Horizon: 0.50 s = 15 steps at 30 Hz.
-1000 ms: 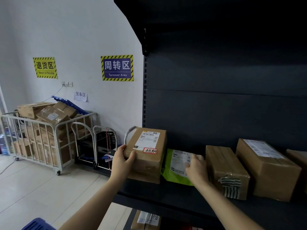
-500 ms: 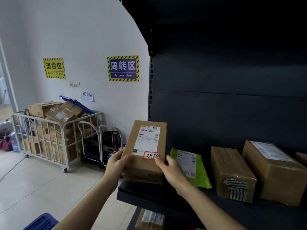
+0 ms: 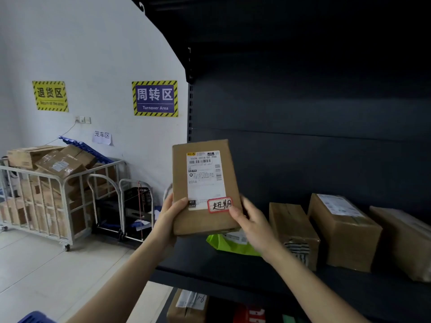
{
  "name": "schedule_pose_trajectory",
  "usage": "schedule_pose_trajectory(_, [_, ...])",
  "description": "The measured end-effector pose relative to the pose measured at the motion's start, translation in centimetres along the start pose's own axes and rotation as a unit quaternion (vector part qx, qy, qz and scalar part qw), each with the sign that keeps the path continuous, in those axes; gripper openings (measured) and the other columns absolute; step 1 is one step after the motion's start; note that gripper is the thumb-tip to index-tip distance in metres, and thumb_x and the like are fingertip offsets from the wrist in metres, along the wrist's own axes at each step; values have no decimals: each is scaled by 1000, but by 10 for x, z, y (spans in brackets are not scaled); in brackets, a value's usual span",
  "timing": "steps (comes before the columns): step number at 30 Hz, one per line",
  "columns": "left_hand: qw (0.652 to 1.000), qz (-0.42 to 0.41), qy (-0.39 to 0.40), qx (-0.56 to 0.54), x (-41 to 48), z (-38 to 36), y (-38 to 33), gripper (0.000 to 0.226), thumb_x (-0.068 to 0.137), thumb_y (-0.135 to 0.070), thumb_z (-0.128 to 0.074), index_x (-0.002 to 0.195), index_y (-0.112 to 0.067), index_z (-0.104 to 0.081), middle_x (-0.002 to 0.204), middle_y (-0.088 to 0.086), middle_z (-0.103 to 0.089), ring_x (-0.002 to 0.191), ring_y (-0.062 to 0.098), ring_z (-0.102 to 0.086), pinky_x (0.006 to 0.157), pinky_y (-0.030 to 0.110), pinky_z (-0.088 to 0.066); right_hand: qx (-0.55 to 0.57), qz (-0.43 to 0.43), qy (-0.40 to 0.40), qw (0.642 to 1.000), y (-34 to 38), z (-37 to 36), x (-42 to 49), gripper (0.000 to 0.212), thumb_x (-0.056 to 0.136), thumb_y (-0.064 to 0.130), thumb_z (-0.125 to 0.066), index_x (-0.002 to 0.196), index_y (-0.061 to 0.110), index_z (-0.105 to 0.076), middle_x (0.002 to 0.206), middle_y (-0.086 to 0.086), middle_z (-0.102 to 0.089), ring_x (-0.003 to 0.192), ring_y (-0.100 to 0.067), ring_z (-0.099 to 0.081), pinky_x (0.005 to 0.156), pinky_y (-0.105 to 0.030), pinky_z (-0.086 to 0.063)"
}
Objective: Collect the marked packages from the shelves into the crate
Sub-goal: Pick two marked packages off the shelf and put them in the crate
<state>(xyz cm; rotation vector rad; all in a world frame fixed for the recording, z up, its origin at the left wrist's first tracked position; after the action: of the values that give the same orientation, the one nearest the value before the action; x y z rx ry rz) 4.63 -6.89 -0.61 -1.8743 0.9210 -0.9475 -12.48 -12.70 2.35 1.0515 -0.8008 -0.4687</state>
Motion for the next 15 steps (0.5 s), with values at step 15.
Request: schedule_pose_trajectory(15, [994, 105, 7, 29, 11, -31, 68, 48, 67, -37, -72, 114, -30, -64, 116, 11, -68, 110, 37, -61, 98, 54, -47, -579, -310, -83, 749, -81, 115, -26, 83, 76, 71, -47, 141, 24, -28, 143, -17, -30, 126, -35, -32, 96, -44, -36])
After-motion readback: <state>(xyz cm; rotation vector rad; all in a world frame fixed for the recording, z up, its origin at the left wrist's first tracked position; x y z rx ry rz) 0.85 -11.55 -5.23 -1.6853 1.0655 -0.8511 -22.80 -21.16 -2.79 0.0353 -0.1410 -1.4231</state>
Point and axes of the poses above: each hand's wrist, its own x-axis towards the middle knuckle, its own z-axis out of the back of the hand, y = z × x, the point moved 8 cm from there along x, towards the middle knuckle
